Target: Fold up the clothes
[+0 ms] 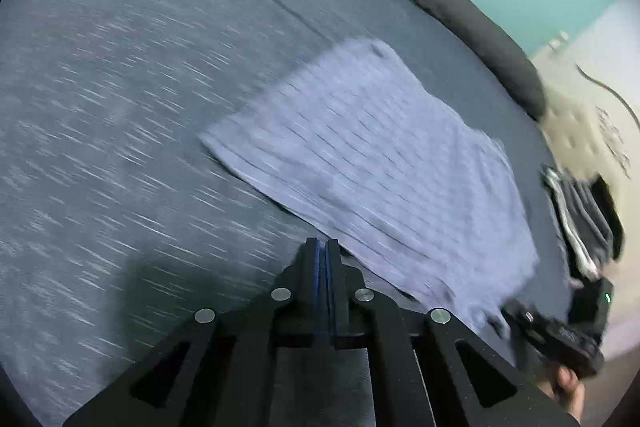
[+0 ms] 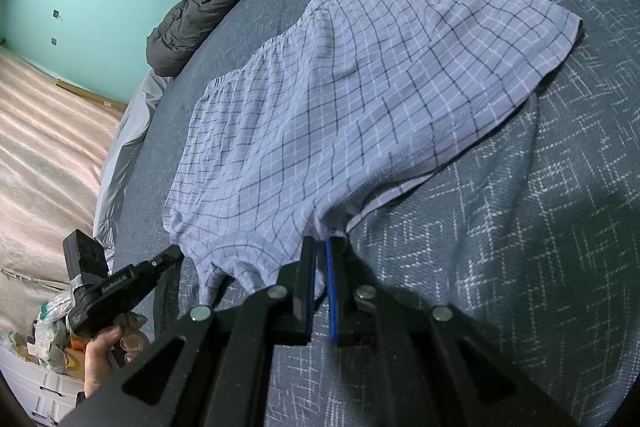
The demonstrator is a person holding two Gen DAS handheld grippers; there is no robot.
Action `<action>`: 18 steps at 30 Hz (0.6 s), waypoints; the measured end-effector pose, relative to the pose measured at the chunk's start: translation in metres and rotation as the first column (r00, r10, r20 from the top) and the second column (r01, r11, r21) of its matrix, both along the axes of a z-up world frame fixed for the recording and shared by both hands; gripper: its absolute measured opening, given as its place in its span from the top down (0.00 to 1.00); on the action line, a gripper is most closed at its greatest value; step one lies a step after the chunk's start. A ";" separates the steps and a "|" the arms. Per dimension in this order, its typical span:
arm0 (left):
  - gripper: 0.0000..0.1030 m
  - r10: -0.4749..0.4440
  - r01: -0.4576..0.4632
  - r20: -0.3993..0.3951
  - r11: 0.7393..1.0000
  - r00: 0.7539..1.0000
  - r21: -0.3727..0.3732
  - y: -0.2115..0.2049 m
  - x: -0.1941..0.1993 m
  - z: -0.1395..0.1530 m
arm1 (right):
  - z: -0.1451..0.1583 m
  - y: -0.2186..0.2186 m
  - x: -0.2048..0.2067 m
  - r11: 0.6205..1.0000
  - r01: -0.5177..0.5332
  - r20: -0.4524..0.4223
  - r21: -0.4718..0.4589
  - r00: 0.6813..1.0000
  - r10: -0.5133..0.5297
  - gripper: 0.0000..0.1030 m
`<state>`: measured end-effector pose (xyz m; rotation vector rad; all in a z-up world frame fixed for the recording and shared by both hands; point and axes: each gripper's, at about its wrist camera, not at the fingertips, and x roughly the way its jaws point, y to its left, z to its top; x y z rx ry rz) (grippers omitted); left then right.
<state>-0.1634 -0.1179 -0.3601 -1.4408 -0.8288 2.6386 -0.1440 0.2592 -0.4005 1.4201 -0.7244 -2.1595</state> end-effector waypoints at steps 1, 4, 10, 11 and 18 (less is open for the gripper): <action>0.89 0.030 -0.030 -0.004 1.000 1.000 -0.005 -0.008 0.000 0.000 | 0.000 0.000 0.000 1.000 0.000 0.000 -0.001 1.000 0.000 0.95; 0.86 0.093 -0.094 -0.017 0.995 0.995 -0.031 -0.027 -0.004 0.001 | -0.001 0.001 0.000 1.000 0.001 0.000 -0.002 1.000 -0.001 0.95; 0.86 0.155 -0.156 -0.035 0.987 0.987 -0.031 -0.051 -0.019 -0.004 | -0.003 0.001 0.000 1.000 -0.001 -0.003 0.002 1.000 0.001 0.95; 0.86 0.159 -0.160 -0.036 0.987 0.987 -0.020 -0.054 -0.020 -0.006 | -0.004 0.001 -0.001 1.000 -0.001 -0.002 0.002 1.000 0.001 0.95; 0.98 0.161 -0.160 -0.053 0.987 0.985 0.031 -0.055 -0.027 -0.004 | -0.004 0.000 0.000 1.000 -0.006 -0.003 0.008 1.000 0.006 0.95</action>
